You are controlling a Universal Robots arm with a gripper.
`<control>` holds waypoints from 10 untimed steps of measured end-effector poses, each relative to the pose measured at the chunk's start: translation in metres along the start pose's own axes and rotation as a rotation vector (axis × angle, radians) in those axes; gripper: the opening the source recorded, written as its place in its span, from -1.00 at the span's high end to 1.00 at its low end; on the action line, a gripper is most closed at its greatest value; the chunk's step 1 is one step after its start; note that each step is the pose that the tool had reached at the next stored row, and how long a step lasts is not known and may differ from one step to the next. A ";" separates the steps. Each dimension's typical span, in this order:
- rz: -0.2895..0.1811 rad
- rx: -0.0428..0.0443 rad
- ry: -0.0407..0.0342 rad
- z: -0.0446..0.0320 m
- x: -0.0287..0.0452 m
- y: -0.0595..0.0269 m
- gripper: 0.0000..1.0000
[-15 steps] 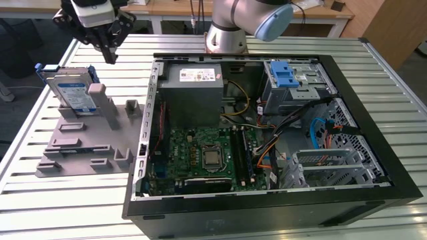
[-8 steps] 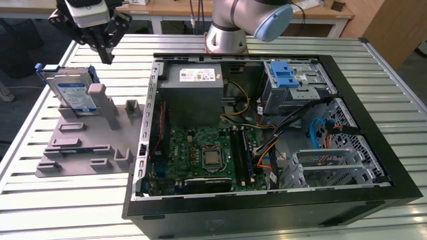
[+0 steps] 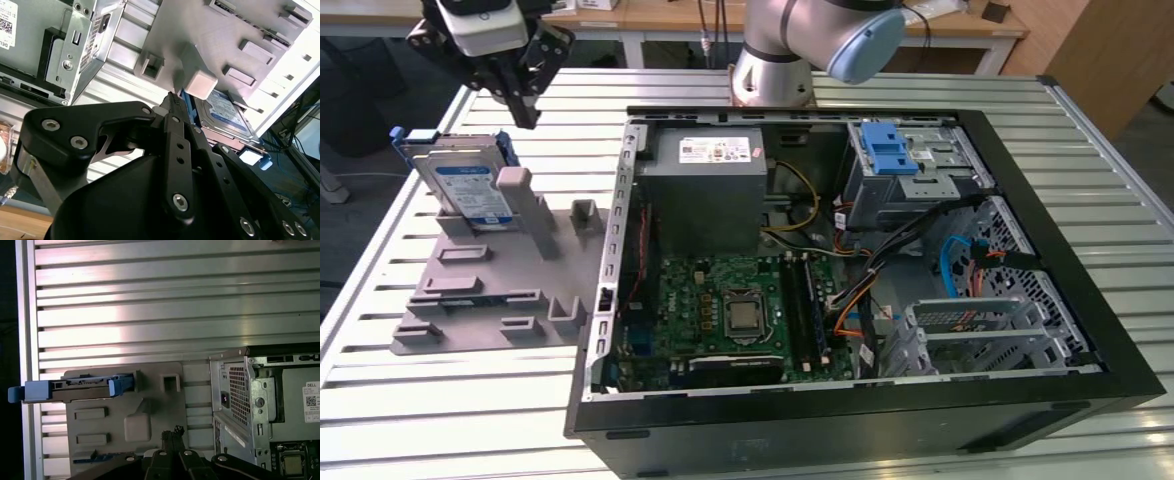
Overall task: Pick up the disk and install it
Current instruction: 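Reach for the disk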
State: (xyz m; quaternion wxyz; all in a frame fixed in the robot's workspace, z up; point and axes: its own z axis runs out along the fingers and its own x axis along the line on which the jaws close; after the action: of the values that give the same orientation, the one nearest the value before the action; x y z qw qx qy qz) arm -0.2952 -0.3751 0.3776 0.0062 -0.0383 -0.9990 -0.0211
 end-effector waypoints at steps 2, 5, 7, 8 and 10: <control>0.000 0.0000 0.0002 0.0003 0.0020 -0.0001 0.79; 0.000 0.0000 0.0003 0.0007 0.0051 -0.0001 0.79; 0.000 0.0000 0.0005 0.0009 0.0072 -0.0002 0.79; 0.000 0.0001 0.0006 0.0010 0.0083 -0.0002 0.79; 0.000 0.0001 0.0007 0.0013 0.0105 -0.0002 0.79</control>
State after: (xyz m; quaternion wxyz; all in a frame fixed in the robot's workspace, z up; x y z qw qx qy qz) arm -0.3057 -0.3744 0.3765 0.0066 -0.0383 -0.9990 -0.0211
